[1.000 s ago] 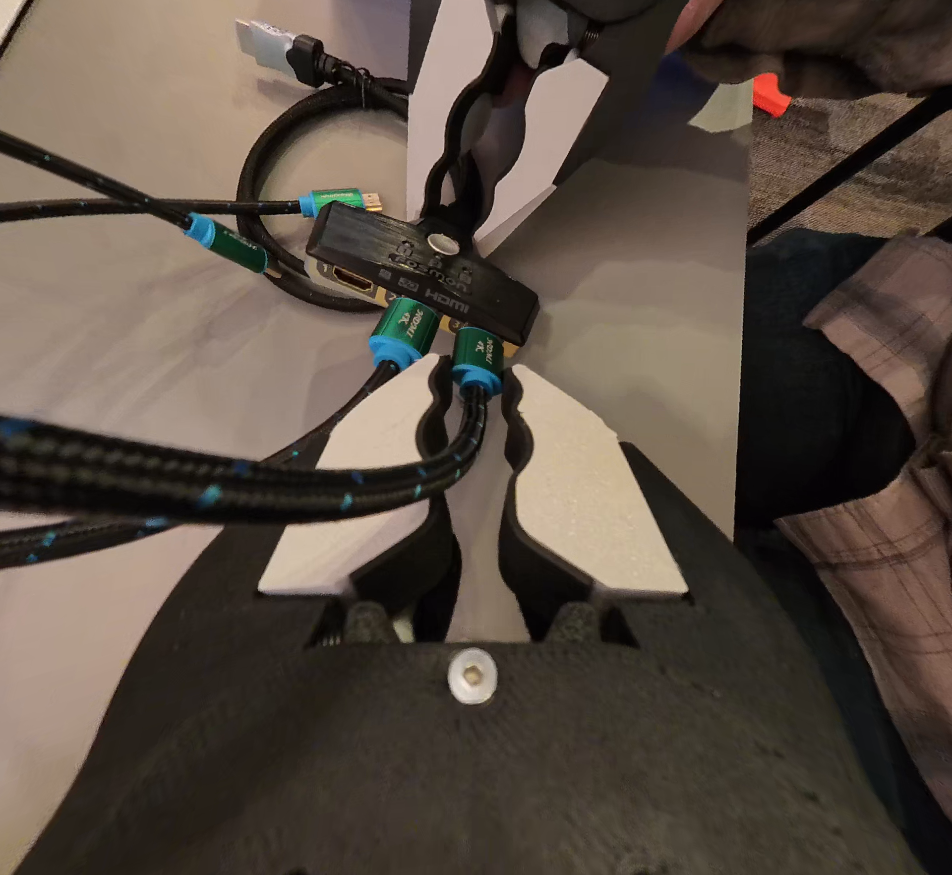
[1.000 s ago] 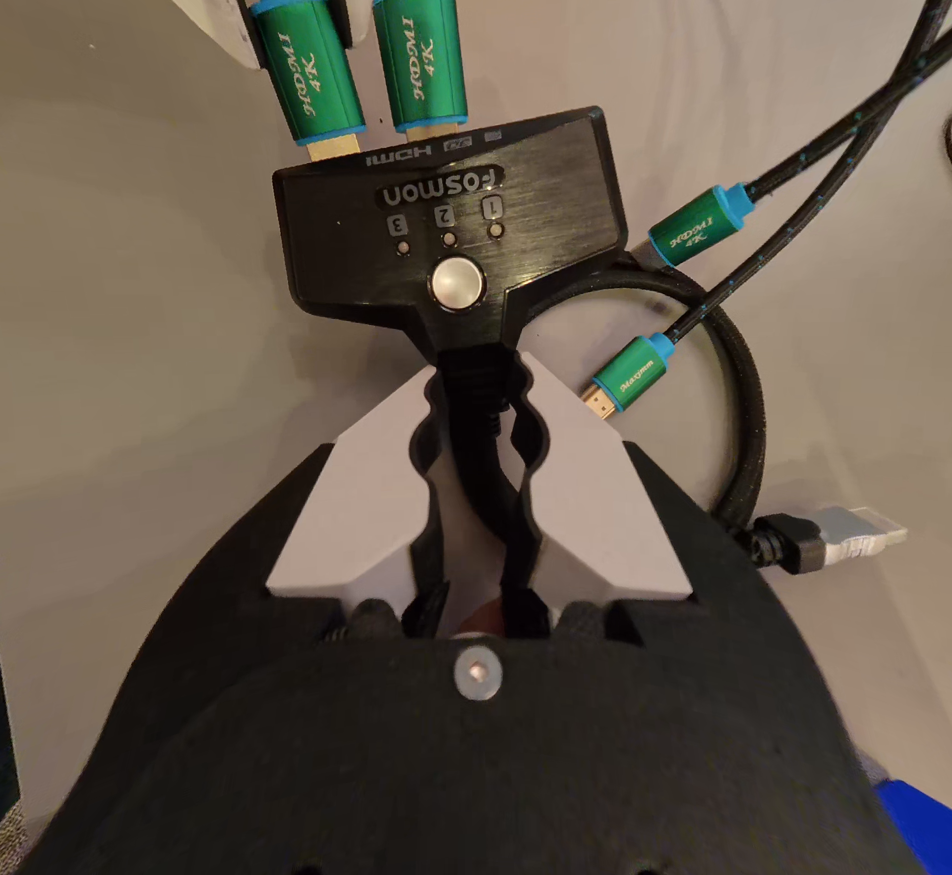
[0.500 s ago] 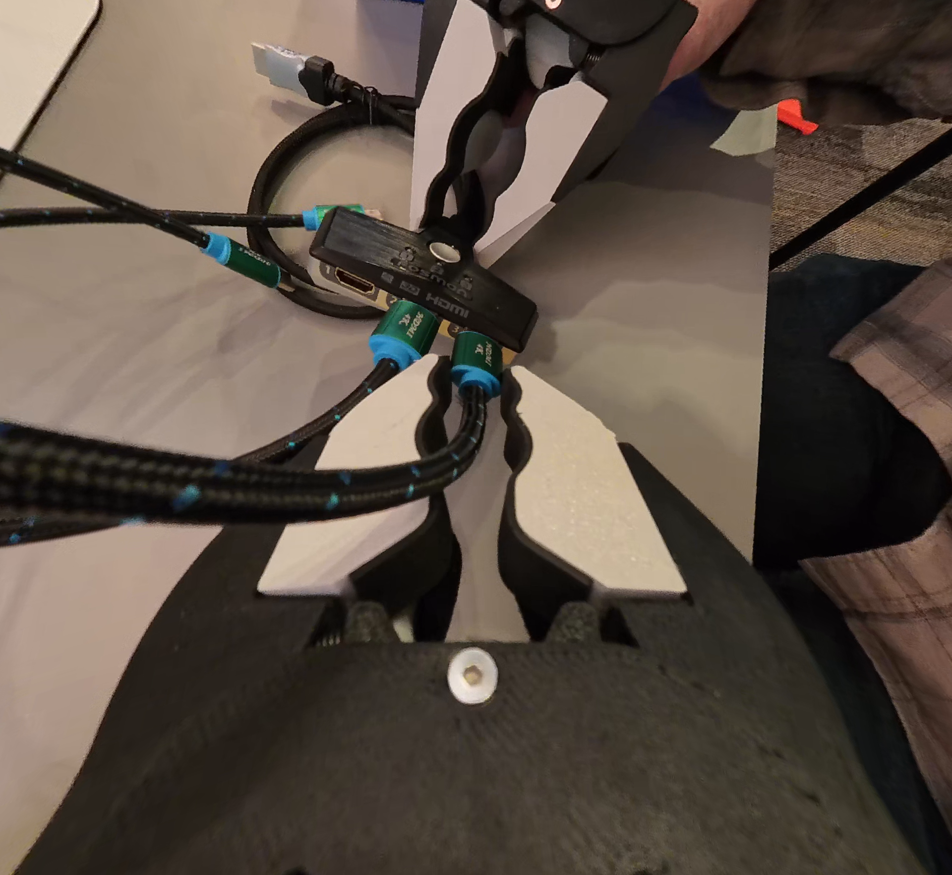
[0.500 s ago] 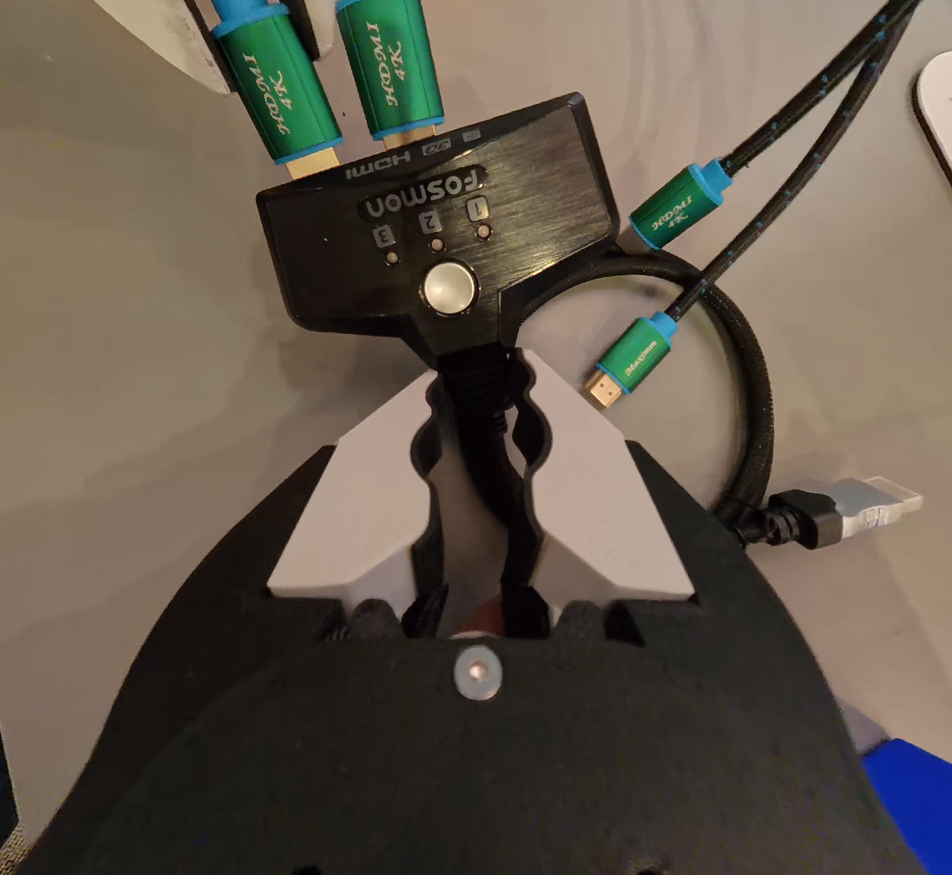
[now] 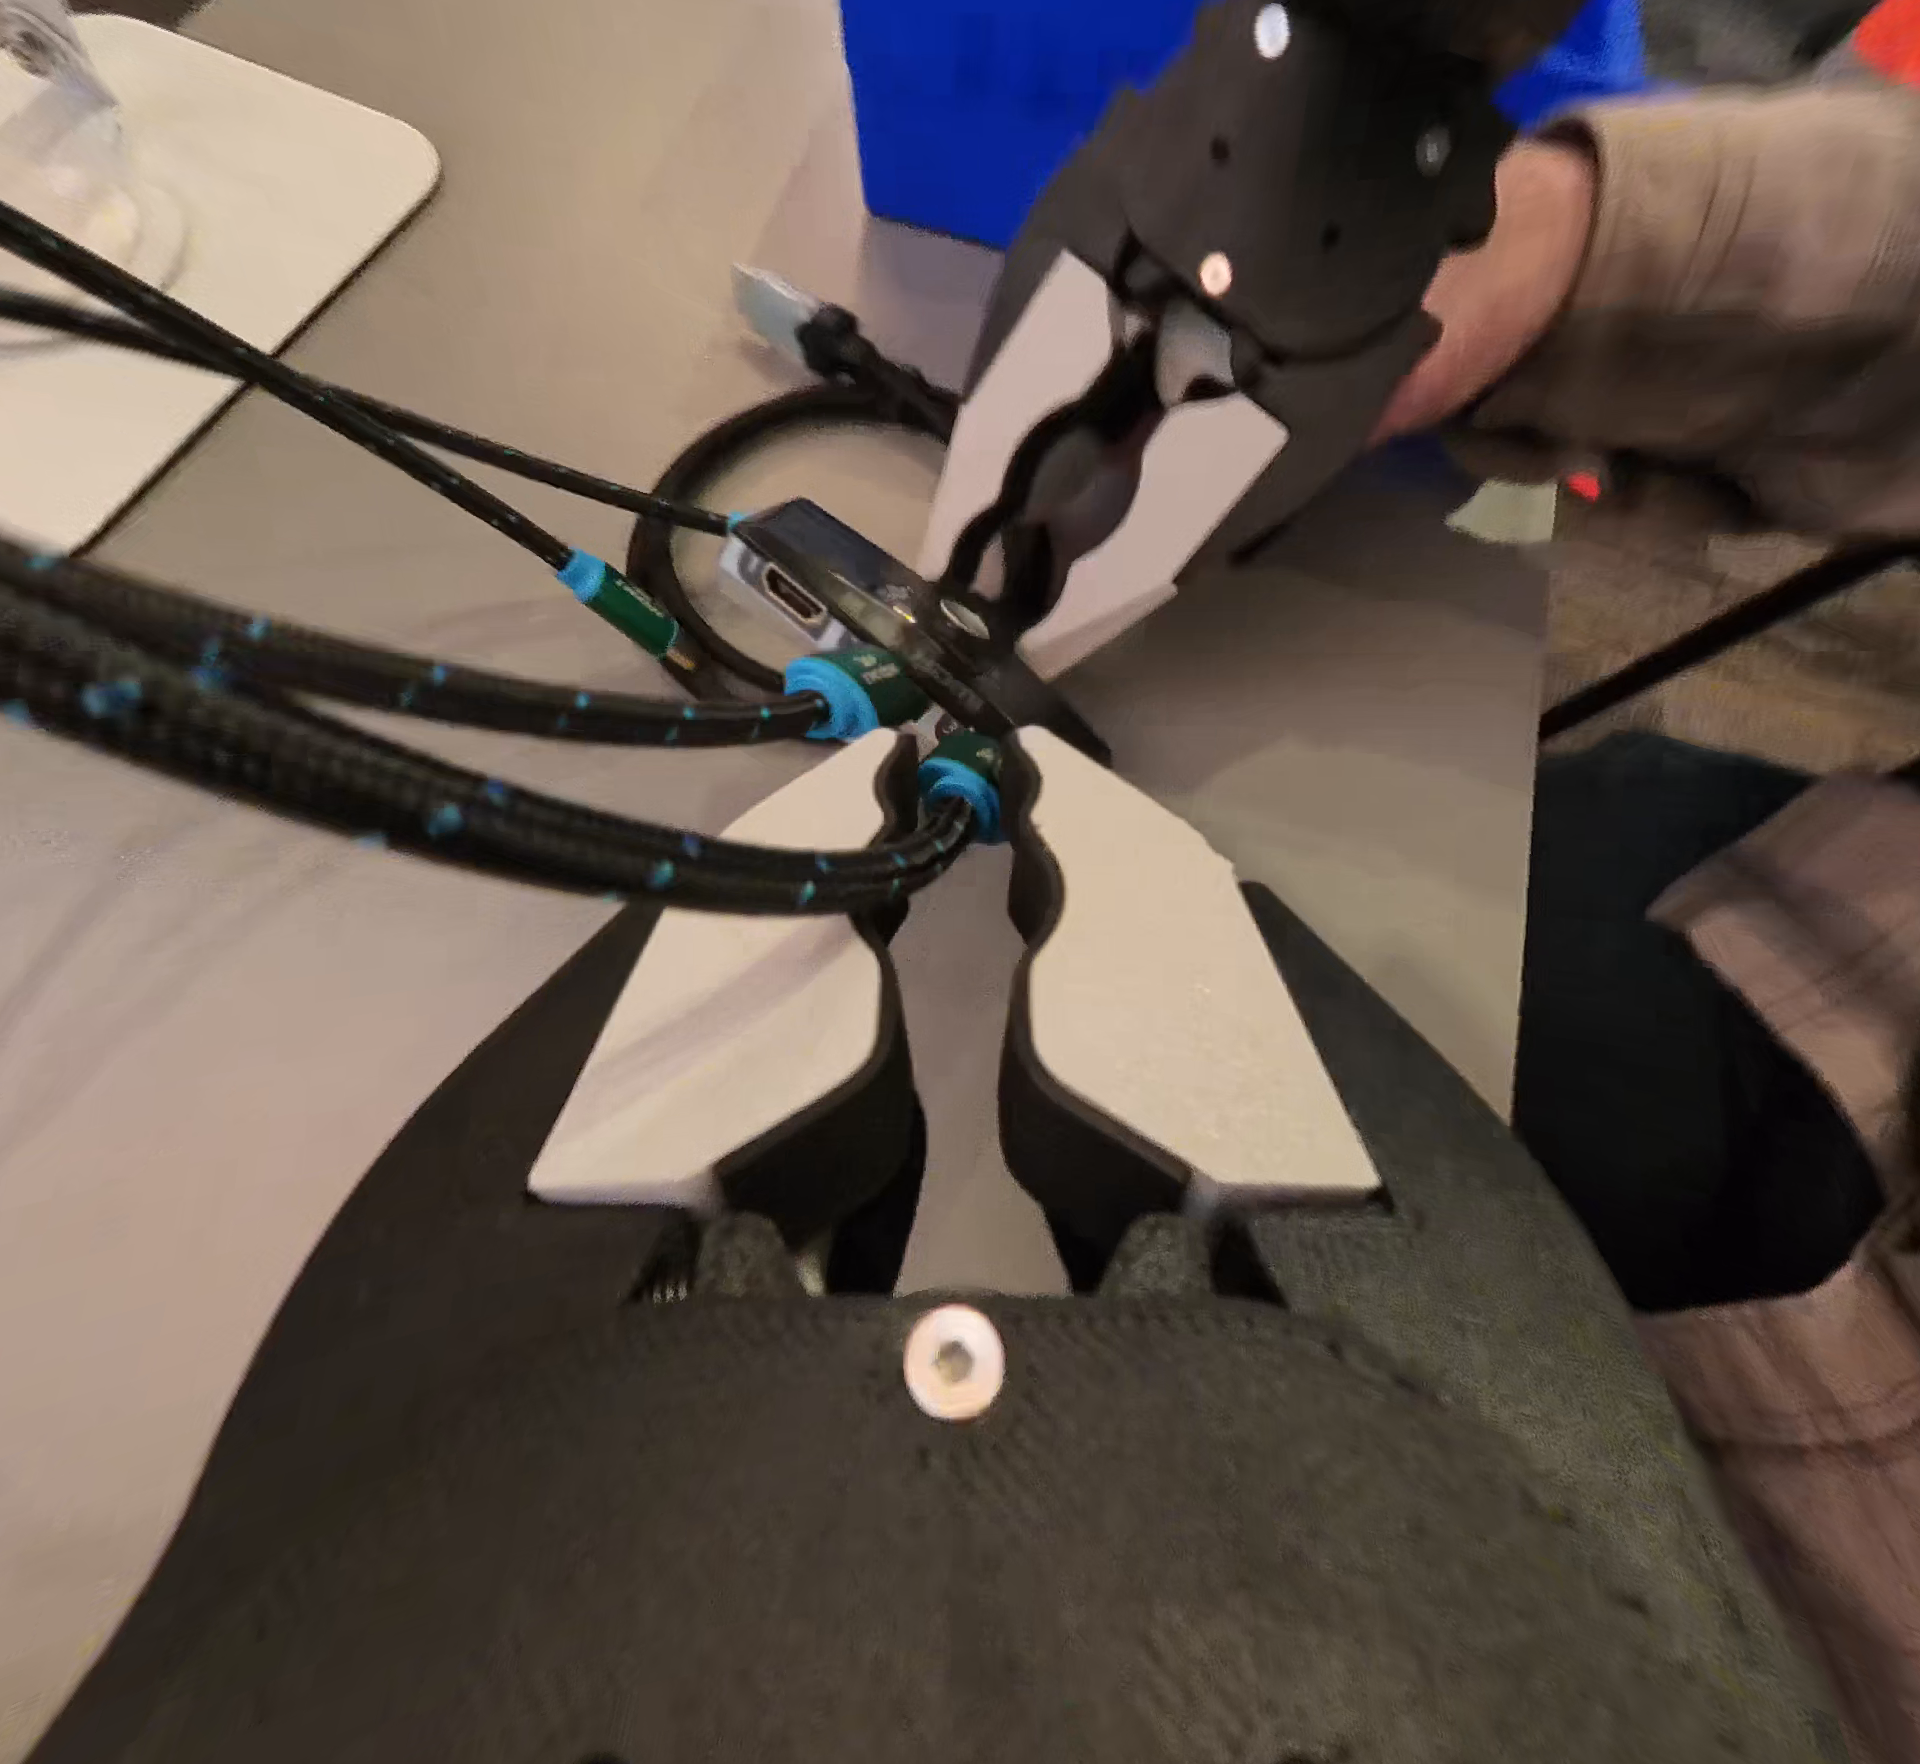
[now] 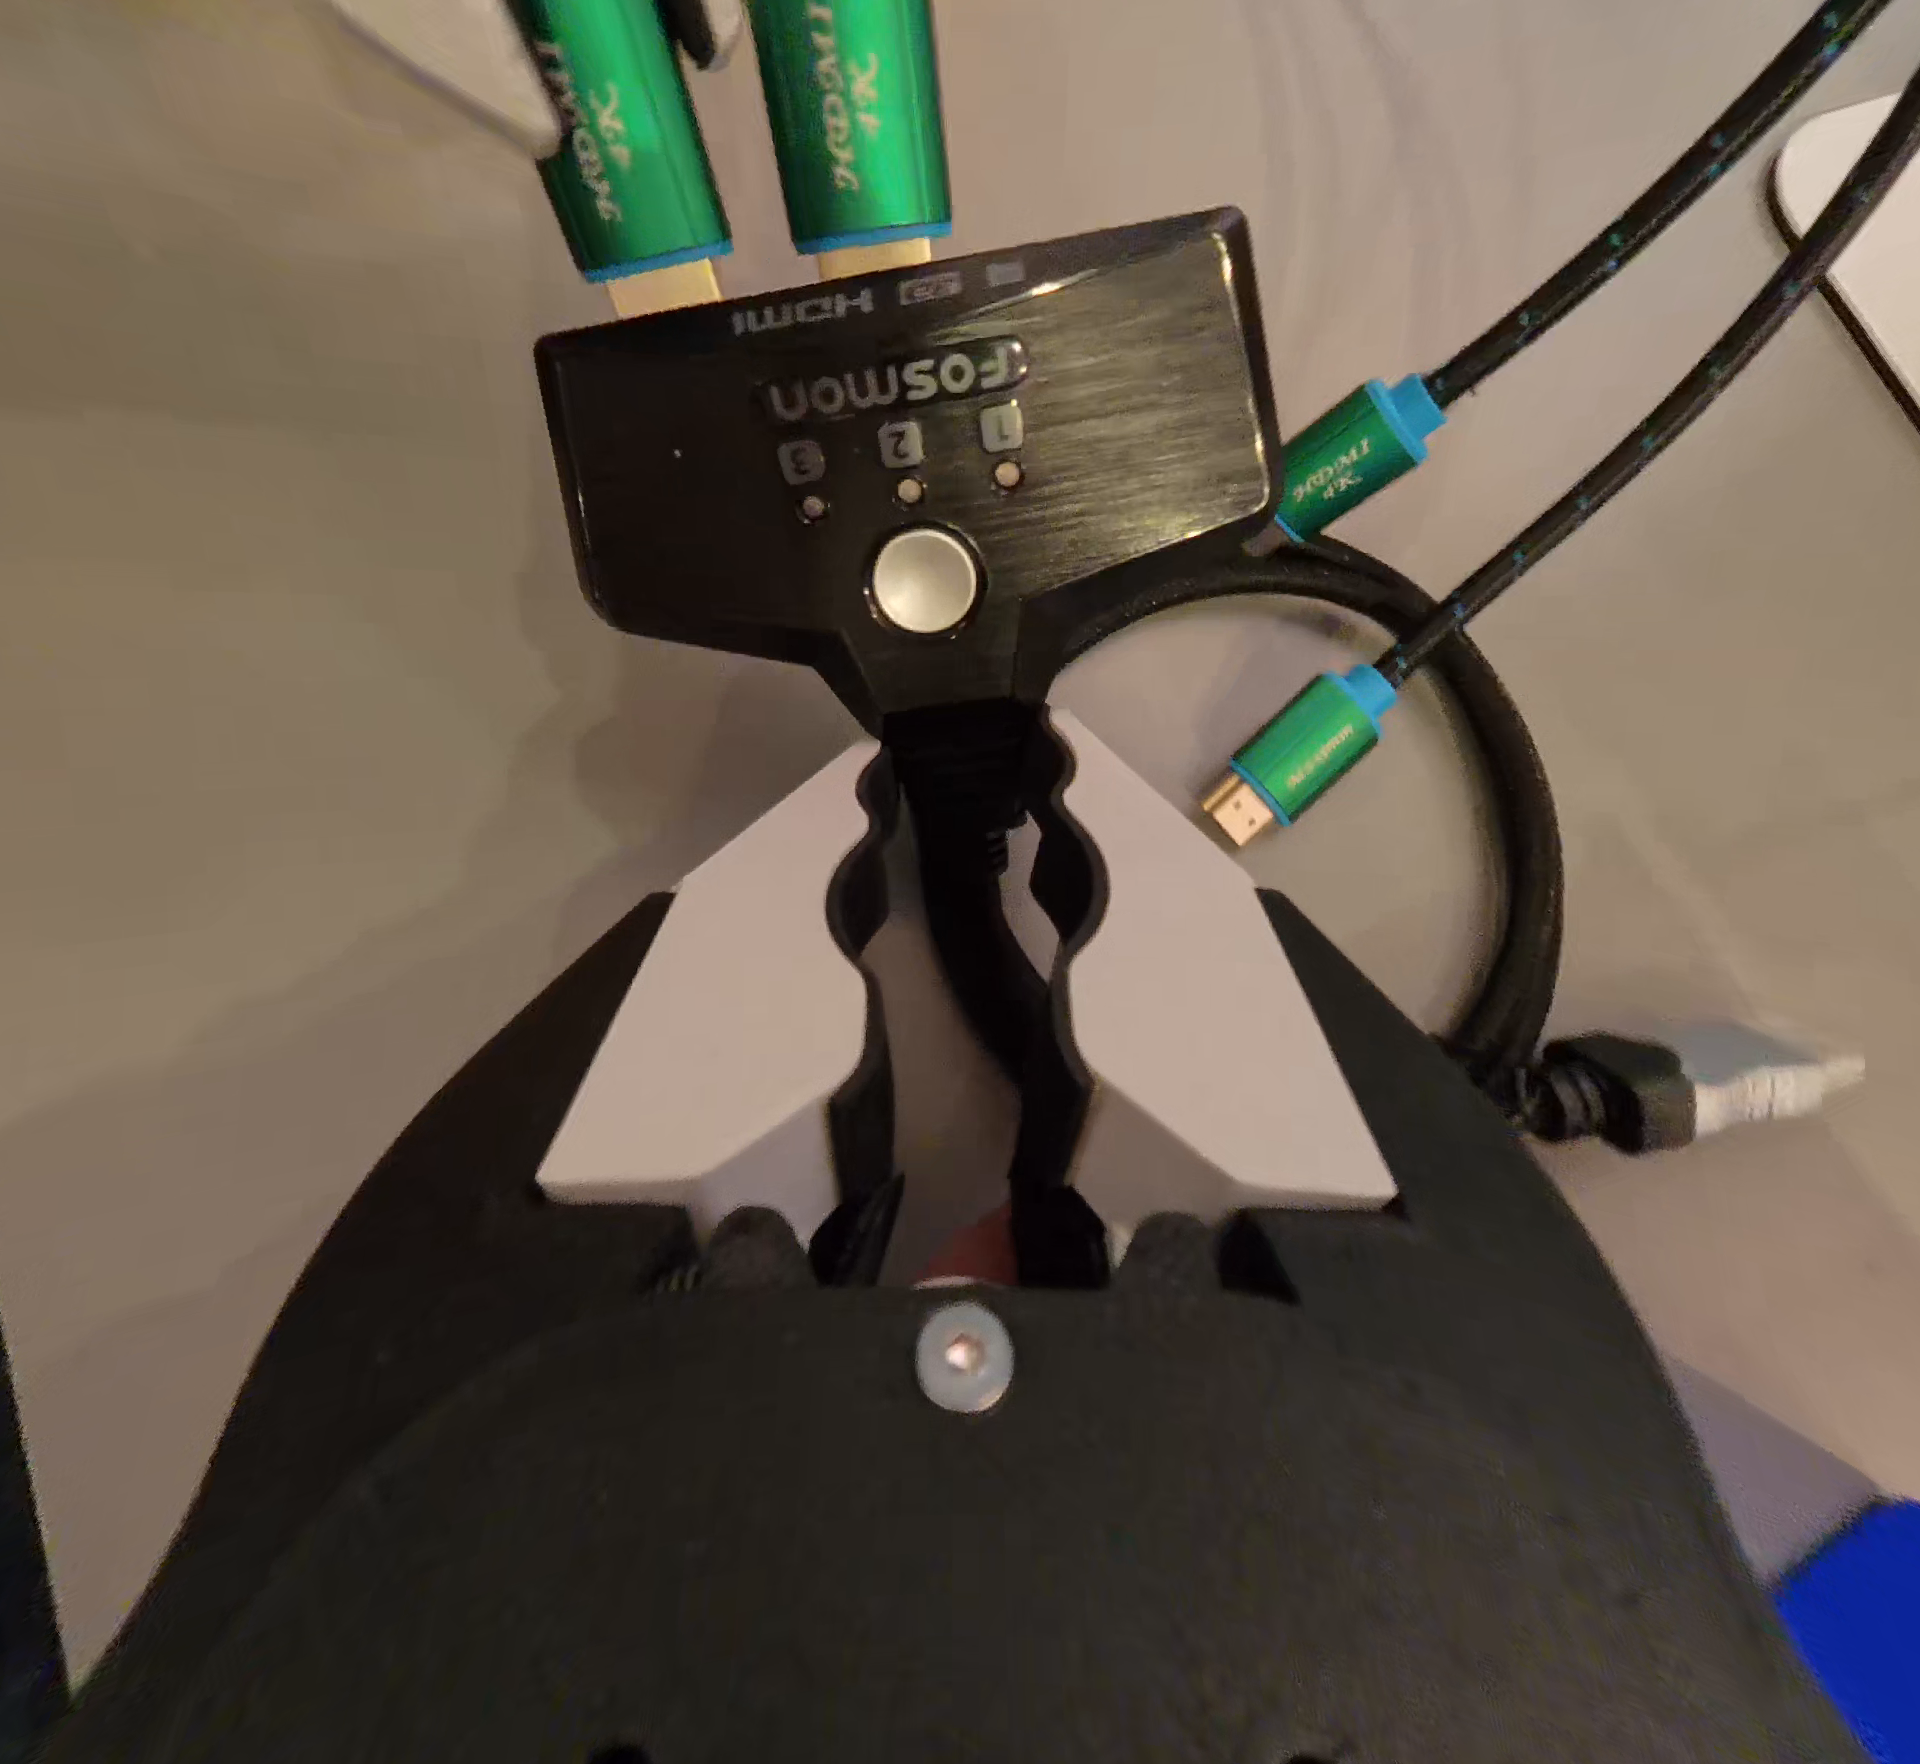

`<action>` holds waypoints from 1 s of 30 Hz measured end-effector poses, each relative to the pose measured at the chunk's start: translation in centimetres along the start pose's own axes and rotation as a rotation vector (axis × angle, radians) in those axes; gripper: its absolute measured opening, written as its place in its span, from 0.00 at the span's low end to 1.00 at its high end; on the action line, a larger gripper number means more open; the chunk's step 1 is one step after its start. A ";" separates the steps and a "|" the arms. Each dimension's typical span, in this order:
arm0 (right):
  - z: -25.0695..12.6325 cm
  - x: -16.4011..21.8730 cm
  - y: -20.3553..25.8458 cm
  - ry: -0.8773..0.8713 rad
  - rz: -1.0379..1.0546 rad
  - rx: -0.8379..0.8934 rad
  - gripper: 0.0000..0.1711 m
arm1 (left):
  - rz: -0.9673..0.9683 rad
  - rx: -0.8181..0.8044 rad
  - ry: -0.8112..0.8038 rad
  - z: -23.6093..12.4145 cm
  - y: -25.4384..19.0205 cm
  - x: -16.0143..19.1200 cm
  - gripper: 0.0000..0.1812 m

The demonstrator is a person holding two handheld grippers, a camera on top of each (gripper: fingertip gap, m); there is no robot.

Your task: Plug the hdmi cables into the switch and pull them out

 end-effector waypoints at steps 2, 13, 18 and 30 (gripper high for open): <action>0.1 -0.5 -0.1 -0.008 0.017 0.034 0.12 | -0.011 -0.010 -0.010 -0.4 0.5 -0.4 0.07; 0.2 -1.1 -1.0 -0.079 0.143 0.082 0.12 | -0.228 0.017 -0.249 -0.9 2.7 -1.6 0.06; 0.4 -1.3 -1.1 -0.084 0.158 0.108 0.12 | -0.288 -0.011 -0.322 -0.9 3.3 -1.4 0.06; 0.5 -1.0 -1.4 -0.066 0.176 0.121 0.12 | -0.256 -0.048 -0.273 -0.3 3.1 -0.7 0.06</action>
Point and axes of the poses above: each gripper's, where its closed fingertips meet, z out along the fingers, x out of its underside, y = z × x across the jaws, the point moved 6 cm from there along -z, back along the fingers, and after that the axes turned 13 degrees about x, right-handed, at the moved point
